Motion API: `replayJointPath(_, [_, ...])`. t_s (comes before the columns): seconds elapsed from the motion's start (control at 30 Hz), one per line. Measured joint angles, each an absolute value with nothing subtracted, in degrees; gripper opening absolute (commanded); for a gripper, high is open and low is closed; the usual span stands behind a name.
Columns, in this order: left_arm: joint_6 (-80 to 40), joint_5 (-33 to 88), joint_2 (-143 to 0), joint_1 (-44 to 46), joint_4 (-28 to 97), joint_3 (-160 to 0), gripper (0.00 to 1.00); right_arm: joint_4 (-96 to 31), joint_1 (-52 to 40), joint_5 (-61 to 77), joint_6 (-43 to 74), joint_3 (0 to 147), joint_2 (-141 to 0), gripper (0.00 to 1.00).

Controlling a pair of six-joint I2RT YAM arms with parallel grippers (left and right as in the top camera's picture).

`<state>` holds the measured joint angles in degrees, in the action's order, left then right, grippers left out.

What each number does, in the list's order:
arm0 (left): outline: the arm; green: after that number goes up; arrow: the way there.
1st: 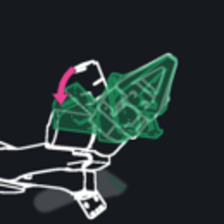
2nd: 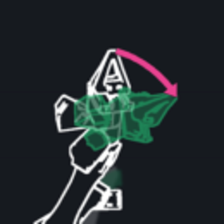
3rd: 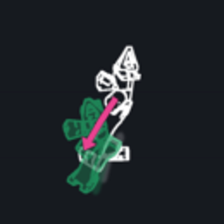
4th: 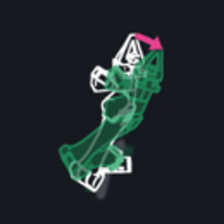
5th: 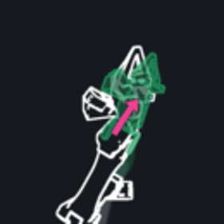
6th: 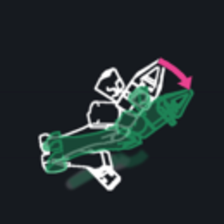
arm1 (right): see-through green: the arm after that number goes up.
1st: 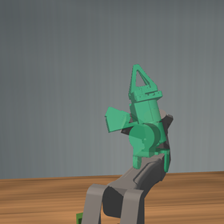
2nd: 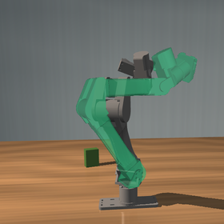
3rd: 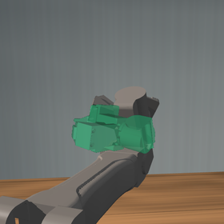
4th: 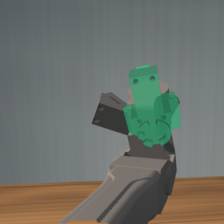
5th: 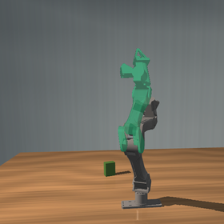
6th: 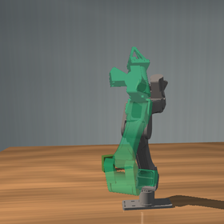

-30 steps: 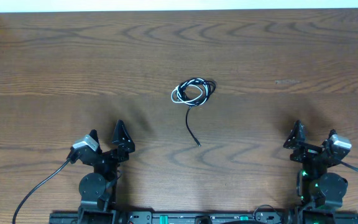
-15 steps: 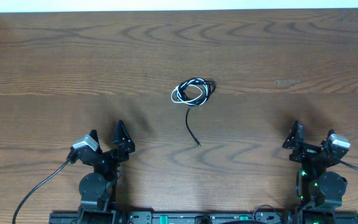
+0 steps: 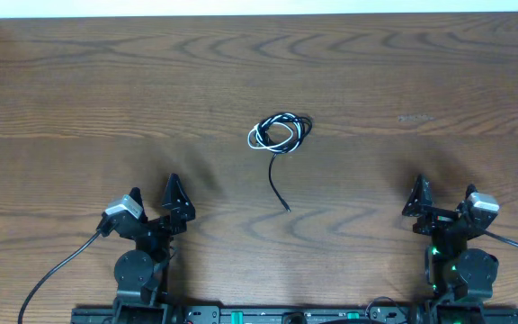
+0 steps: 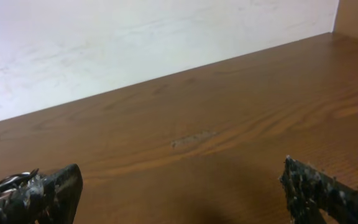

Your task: Untangle cables

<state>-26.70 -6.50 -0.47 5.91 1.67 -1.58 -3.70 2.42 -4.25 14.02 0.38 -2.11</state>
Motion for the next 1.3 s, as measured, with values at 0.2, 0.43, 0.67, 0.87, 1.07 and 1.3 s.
replayJointPath(0.2, [-26.70,-6.50,-0.47,5.91,1.67,-1.58,0.98,-3.68,2.42,-4.25,14.02,0.38,-0.89,0.99])
replayJointPath(0.43, [-26.70,-6.50,-0.47,5.91,1.67,-1.58,0.98,-3.68,2.42,-4.25,14.02,0.38,-0.84,0.99])
replayJointPath(0.67, [-26.70,-6.50,-0.47,5.91,1.67,-1.58,0.98,-3.68,2.42,-4.25,14.02,0.38,-0.84,0.99])
replayJointPath(0.87, [-26.70,-6.50,-0.47,5.91,1.67,-1.58,0.98,-3.68,2.42,-4.25,14.02,0.38,-0.84,0.99])
replayJointPath(1.07, [-26.70,-6.50,-0.47,5.91,1.67,-1.58,0.98,-3.68,2.42,-4.25,14.02,0.38,-0.84,0.99])
replayJointPath(1.3, [-26.70,-6.70,-0.47,5.91,1.65,-1.58,0.98,-3.70,2.42,-4.25,14.02,0.38,-0.84,0.99])
